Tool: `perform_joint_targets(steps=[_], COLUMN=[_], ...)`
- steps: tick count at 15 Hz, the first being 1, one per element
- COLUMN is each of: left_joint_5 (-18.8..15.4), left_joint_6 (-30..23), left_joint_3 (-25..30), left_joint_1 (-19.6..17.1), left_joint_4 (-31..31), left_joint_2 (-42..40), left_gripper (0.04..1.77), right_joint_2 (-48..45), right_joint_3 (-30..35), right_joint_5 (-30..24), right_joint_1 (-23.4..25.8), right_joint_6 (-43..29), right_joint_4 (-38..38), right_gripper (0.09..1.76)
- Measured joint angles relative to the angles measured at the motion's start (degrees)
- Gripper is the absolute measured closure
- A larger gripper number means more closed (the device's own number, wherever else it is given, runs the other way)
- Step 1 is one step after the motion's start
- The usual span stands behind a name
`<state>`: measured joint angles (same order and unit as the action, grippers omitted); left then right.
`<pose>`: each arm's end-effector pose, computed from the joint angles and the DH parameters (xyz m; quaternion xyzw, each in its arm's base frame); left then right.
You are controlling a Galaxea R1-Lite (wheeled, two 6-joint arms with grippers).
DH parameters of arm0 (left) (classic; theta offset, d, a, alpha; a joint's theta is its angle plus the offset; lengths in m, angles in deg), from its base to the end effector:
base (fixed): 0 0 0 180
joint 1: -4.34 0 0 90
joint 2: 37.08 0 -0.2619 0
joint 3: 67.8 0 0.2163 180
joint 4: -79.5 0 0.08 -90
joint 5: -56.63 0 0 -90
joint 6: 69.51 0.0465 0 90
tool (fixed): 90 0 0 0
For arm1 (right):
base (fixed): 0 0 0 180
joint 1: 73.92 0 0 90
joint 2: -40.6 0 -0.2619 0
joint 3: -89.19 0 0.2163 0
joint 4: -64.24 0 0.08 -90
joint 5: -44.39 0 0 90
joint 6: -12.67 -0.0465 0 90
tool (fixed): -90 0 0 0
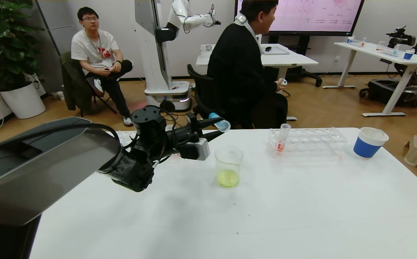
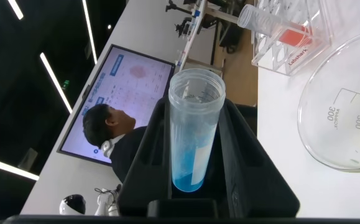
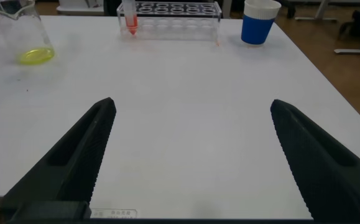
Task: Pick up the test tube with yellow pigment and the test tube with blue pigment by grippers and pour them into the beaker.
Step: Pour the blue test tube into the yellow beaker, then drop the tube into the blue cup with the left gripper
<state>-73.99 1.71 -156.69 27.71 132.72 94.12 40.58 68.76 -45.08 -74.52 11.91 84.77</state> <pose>0.3971 -0.2046 0.0733 0.5032 -0.3835 -0.3741 0.6781 0.0673 0.0003 0.0753 0.0066 0.0007 0.0006 1.0000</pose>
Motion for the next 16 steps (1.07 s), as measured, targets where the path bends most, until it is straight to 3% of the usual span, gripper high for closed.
perform_joint_targets(steps=[9,16], left_joint_5=[-1.66,-1.68], left_joint_6=[10.37,15.54], left_joint_3=[-2.01,-1.51], left_joint_1=[-0.06,-0.06], left_joint_4=[0.02,0.55], left_joint_2=[3.34,3.84], left_gripper=[1.32,1.32], right_joint_2=[0.0,0.0], right_joint_3=[0.0,0.0], right_joint_5=[0.0,-0.01], right_joint_1=[0.0,0.0], right_joint_6=[-0.02,0.0], right_joint_4=[0.0,0.0], right_gripper=[0.11,0.11])
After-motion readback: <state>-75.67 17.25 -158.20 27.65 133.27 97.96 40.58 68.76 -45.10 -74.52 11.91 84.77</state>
